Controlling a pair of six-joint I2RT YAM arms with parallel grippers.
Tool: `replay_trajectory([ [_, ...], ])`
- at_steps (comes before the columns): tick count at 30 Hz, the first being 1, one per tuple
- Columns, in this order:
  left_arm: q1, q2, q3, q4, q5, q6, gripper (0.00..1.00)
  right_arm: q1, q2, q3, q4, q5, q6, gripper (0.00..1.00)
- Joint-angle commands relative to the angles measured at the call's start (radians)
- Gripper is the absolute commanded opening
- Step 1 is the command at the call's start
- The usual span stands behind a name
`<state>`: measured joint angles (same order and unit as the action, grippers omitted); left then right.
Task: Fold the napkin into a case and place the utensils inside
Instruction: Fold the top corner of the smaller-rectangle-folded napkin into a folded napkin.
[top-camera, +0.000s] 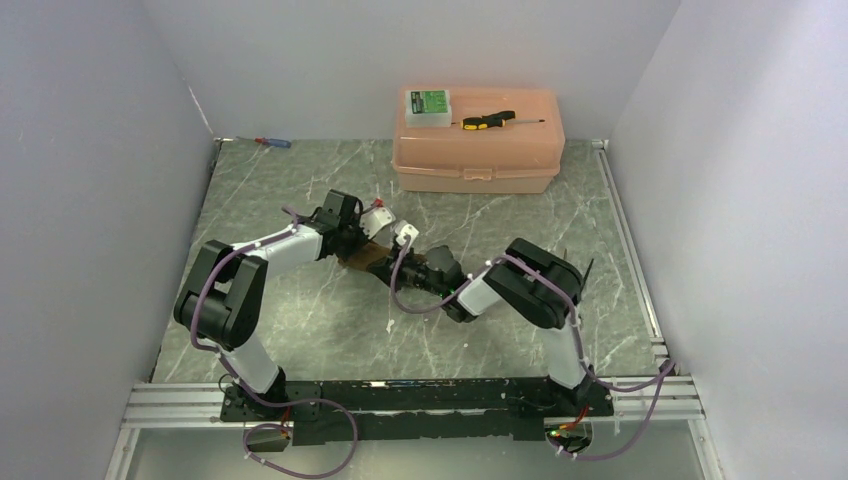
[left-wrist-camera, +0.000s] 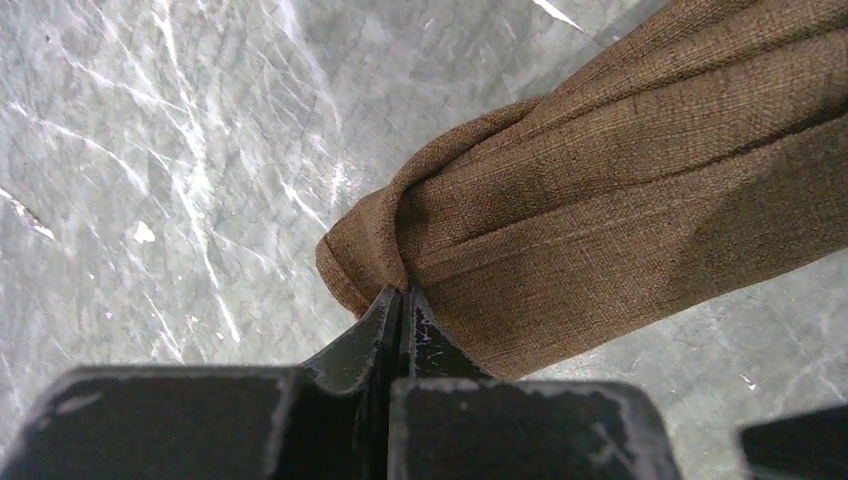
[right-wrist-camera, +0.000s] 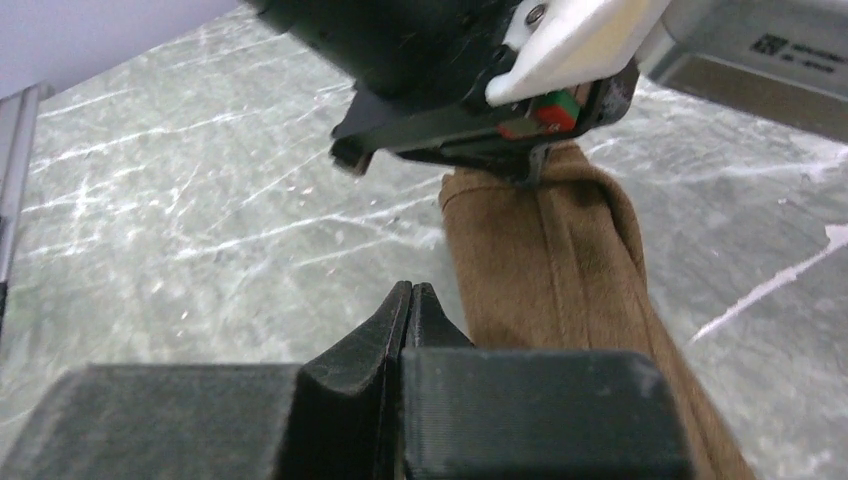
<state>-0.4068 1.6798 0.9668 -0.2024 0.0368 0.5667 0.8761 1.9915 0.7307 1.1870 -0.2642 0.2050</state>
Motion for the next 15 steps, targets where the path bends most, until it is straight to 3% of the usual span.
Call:
replay_trajectory([
  [1, 0.005, -0.008, 0.014, -0.036, -0.001, -0.093, 0.03, -0.004, 0.093, 0.114, 0.108, -0.005, 0.002, 0.00],
  [11, 0.006, -0.034, 0.024, -0.090, 0.016, -0.186, 0.03, -0.002, 0.237, 0.274, 0.068, 0.002, -0.044, 0.00],
  [15, 0.006, -0.034, 0.046, -0.132, 0.018, -0.213, 0.03, -0.003, 0.247, 0.319, -0.022, 0.003, -0.074, 0.00],
])
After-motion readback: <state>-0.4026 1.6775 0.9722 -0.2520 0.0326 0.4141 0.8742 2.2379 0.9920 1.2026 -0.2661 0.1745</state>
